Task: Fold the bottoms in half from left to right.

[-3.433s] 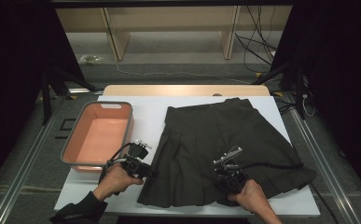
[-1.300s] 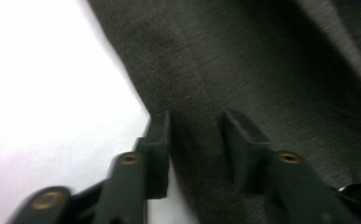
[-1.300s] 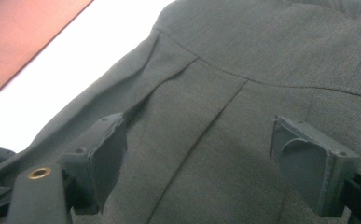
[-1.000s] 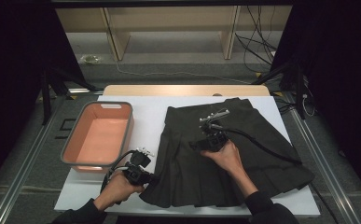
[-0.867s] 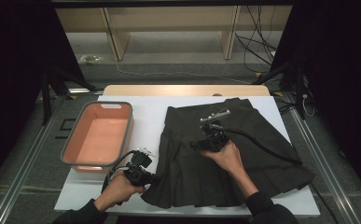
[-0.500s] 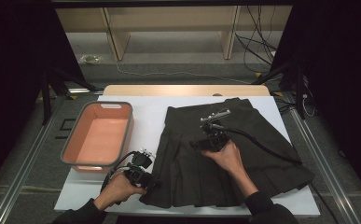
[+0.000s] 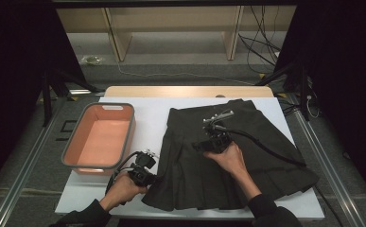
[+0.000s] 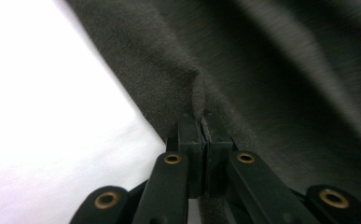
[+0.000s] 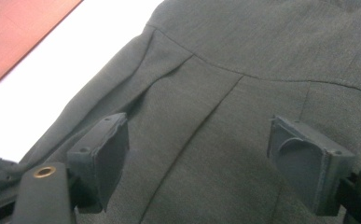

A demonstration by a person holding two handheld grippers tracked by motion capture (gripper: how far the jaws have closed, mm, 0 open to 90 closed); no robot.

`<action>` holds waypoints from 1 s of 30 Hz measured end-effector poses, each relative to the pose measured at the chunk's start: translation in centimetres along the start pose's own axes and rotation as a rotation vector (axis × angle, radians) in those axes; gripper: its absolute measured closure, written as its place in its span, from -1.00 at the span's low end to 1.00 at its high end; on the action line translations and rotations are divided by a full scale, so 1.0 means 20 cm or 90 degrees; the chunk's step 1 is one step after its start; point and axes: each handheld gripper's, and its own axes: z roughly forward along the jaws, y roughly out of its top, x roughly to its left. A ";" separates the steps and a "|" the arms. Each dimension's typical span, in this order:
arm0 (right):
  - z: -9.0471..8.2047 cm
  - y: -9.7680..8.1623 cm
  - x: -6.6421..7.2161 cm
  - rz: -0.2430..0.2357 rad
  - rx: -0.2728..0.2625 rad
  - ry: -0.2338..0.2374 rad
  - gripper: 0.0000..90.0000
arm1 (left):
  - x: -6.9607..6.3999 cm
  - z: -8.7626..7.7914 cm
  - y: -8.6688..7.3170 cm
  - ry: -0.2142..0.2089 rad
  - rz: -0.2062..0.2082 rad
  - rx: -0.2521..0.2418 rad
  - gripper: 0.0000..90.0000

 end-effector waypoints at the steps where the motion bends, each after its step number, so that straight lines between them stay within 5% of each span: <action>1: 0.00 0.00 0.00 0.000 -0.001 0.000 -0.51 | 0.00 -0.02 0.00 -0.015 -0.007 -0.016 0.96; 10: -0.03 0.03 -0.02 0.008 -0.013 0.001 -0.50 | -0.07 -0.12 0.02 -0.068 -0.010 -0.094 0.96; 13: -0.02 0.03 -0.02 0.008 -0.010 0.001 -0.50 | -0.06 -0.08 0.02 -0.075 -0.014 -0.069 0.93; 15: -0.01 0.02 -0.02 0.008 -0.007 0.002 -0.50 | -0.05 -0.04 0.02 -0.079 -0.024 -0.036 0.73; 18: 0.00 0.02 -0.01 0.005 -0.002 -0.001 -0.50 | -0.05 0.00 0.01 -0.020 0.006 0.010 0.35; 22: 0.00 0.02 -0.02 0.002 -0.002 -0.003 -0.50 | -0.03 -0.01 0.02 -0.002 -0.008 0.014 0.08; 25: 0.00 0.02 -0.02 0.004 -0.003 -0.003 -0.50 | -0.02 0.03 0.01 0.015 -0.007 0.050 -0.06; 27: 0.00 0.02 -0.02 0.004 -0.003 -0.001 -0.50 | -0.02 0.03 0.01 0.027 -0.003 0.044 0.02; 30: 0.00 0.02 -0.02 0.006 -0.003 0.001 -0.49 | -0.02 0.04 0.01 0.050 0.008 0.033 0.53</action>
